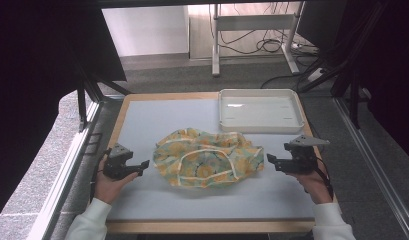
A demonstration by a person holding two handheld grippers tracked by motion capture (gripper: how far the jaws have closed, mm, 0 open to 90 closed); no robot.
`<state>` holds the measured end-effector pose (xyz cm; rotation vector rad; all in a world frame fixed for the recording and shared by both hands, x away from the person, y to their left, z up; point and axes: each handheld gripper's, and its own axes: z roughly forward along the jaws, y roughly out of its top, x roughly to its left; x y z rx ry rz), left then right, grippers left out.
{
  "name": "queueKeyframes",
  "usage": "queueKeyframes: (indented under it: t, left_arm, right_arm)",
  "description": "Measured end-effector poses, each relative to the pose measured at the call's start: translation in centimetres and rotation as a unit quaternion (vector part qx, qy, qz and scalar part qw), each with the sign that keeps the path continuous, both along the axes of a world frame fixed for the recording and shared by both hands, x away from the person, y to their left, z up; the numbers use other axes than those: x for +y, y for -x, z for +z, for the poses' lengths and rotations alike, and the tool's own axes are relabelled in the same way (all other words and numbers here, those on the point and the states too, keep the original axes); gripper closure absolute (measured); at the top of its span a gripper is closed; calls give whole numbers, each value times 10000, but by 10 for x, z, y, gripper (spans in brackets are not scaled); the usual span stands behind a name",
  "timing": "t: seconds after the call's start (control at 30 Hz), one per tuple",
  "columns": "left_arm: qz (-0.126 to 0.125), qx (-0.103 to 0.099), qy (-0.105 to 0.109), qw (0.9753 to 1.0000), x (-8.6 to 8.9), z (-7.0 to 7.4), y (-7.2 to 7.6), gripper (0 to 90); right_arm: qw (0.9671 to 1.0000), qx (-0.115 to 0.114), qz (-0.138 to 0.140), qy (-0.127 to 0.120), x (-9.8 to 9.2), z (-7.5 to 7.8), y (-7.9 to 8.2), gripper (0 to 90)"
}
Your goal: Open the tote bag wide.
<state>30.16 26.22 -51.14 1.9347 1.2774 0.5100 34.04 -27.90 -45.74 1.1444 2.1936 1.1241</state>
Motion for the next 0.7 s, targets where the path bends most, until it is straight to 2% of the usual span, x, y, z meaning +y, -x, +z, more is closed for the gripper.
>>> queueKeyframes:
  t: [0.27,0.43,0.7]
  left_arm:
    - [-59,-63,92,9999,2,8,6,282]
    - [-90,-205,199,9996,3,19,14,305]
    - [-269,-284,413,9984,4,30,21,348]
  right_arm:
    - [10000,-43,32,0,6,4,2,222]
    - [9999,-87,113,16,12,7,5,223]
    - [9999,-63,95,57,13,5,4,224]
